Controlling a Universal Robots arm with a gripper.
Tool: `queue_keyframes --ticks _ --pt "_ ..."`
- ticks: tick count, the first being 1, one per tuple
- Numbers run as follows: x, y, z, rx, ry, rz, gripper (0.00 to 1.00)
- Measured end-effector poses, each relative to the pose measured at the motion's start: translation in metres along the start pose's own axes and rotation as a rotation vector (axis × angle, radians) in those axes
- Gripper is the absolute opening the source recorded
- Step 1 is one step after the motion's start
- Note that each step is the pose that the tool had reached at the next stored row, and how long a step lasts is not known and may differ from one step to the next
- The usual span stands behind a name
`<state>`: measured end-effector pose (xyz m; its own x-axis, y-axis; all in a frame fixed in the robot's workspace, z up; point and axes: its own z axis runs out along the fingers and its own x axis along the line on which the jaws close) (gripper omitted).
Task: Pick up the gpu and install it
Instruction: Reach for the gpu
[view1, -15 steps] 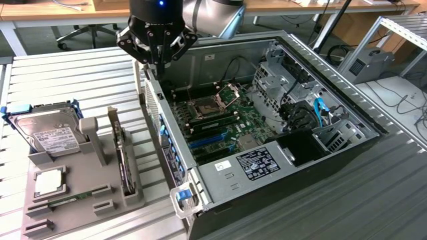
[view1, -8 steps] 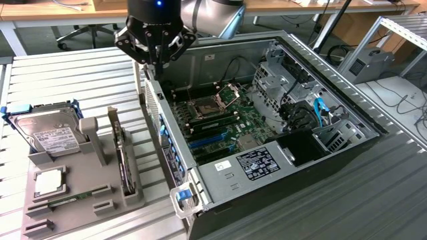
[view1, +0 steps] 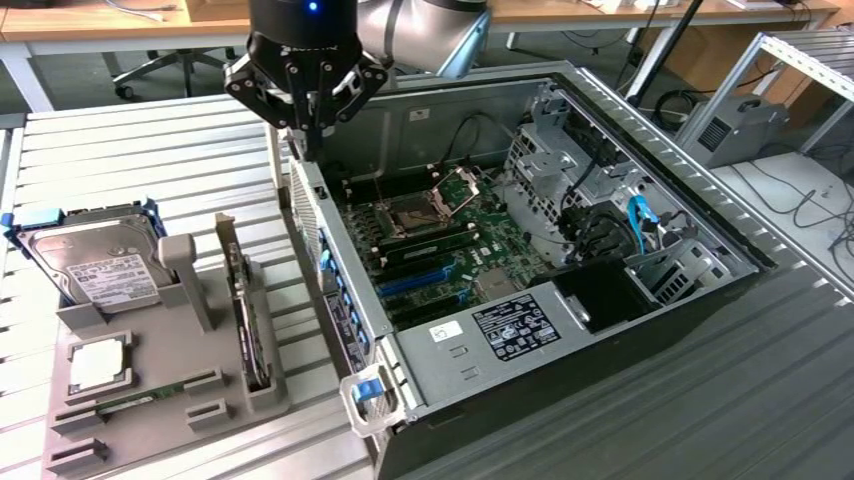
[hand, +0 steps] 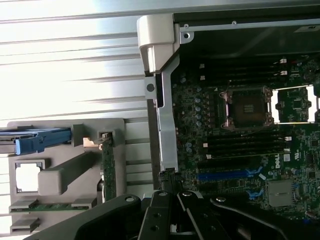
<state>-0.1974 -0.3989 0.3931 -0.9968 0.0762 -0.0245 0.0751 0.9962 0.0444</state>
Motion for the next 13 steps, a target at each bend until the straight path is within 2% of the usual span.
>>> queue_keyframes --ticks 13 --pt "0.006 -0.0004 -0.0002 0.0 0.0 0.0 0.11"
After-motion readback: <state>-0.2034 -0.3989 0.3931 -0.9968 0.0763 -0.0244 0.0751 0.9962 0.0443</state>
